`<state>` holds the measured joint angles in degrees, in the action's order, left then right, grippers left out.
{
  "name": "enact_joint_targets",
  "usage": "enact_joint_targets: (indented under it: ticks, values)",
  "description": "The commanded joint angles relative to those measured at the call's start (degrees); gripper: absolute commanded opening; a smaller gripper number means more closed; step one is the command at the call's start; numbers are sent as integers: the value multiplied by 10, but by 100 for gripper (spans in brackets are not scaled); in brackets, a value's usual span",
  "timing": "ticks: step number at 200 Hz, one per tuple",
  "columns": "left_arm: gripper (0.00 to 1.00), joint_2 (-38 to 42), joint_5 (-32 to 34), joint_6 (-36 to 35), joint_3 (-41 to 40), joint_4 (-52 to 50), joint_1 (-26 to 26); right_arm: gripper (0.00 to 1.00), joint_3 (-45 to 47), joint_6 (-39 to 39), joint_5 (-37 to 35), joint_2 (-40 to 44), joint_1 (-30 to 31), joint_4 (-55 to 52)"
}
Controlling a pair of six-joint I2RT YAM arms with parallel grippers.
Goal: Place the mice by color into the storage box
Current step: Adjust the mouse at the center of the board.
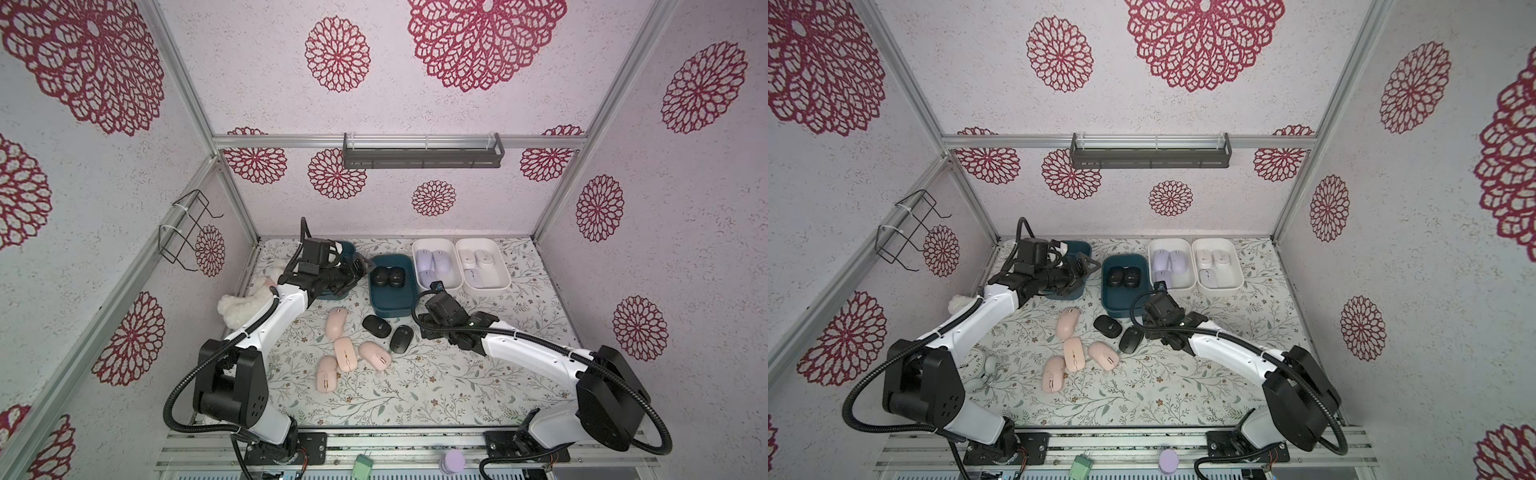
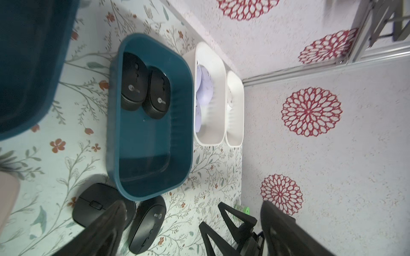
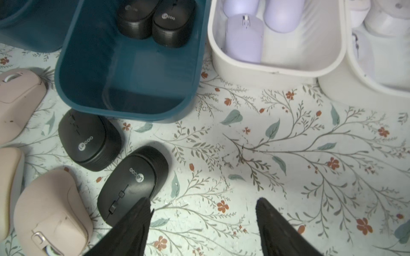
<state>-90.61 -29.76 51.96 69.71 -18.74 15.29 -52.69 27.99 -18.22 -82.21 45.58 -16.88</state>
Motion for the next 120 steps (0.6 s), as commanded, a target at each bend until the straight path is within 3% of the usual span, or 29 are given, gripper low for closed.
enact_joint_targets:
  ticks: [1, 120]
  values:
    - [97, -6, -8, -14, 16, -9, 5, 77, 14, 41, 23, 0, 0, 23]
    - [97, 17, 6, -5, 7, -4, -29, 79, -35, 66, 85, -113, 2, 58]
